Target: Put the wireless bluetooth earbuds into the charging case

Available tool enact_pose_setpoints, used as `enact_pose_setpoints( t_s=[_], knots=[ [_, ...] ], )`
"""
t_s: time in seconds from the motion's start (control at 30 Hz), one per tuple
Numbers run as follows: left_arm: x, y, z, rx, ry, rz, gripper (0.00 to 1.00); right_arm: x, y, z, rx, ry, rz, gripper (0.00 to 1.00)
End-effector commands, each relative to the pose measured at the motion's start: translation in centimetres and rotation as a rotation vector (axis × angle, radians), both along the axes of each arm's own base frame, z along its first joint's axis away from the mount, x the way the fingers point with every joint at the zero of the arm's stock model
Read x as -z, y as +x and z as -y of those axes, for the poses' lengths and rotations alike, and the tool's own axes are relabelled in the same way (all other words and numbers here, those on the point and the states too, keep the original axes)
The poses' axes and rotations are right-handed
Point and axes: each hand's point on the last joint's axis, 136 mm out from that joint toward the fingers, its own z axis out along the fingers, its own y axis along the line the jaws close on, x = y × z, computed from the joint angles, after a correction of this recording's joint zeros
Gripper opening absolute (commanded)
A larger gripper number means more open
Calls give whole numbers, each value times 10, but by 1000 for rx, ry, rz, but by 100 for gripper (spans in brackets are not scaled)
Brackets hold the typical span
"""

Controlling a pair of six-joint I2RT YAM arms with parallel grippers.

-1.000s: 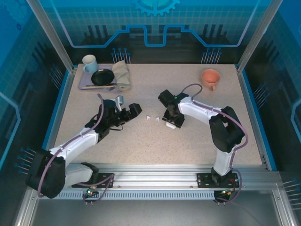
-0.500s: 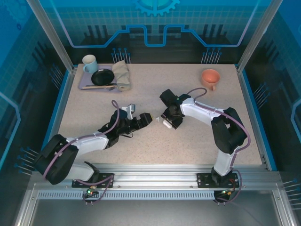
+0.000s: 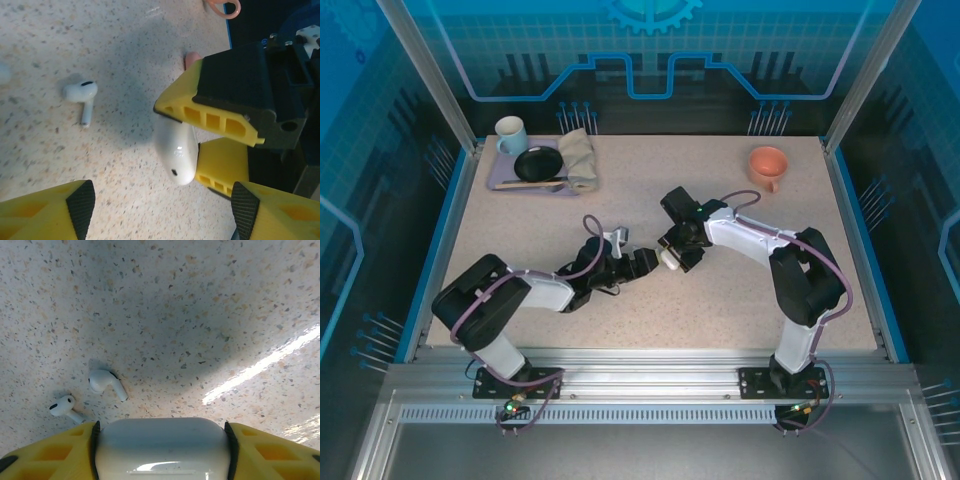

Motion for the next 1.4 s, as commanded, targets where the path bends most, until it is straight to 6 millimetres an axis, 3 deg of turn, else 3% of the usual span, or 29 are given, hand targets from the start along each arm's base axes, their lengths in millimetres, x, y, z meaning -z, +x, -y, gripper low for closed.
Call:
enact_pose_setpoints(
  t_s=[0.0, 0.67, 1.2, 1.27, 1.37],
  knots=[
    [-23, 8, 19, 43, -62, 72, 72, -8, -1, 2, 31, 34, 4, 42],
    [-4, 15, 43, 79, -55, 47, 53, -13, 2, -4, 29, 70, 20, 41],
    [-3, 22, 48, 81, -40, 55, 22, -14, 3, -7, 26, 89, 28, 42],
    [-4, 21, 48, 87, -37, 58, 18, -17, 5, -7, 22, 97, 38, 46],
    [-7, 18, 47, 101, -25, 60, 14, -27, 13, -3, 14, 100, 76, 62]
  ],
)
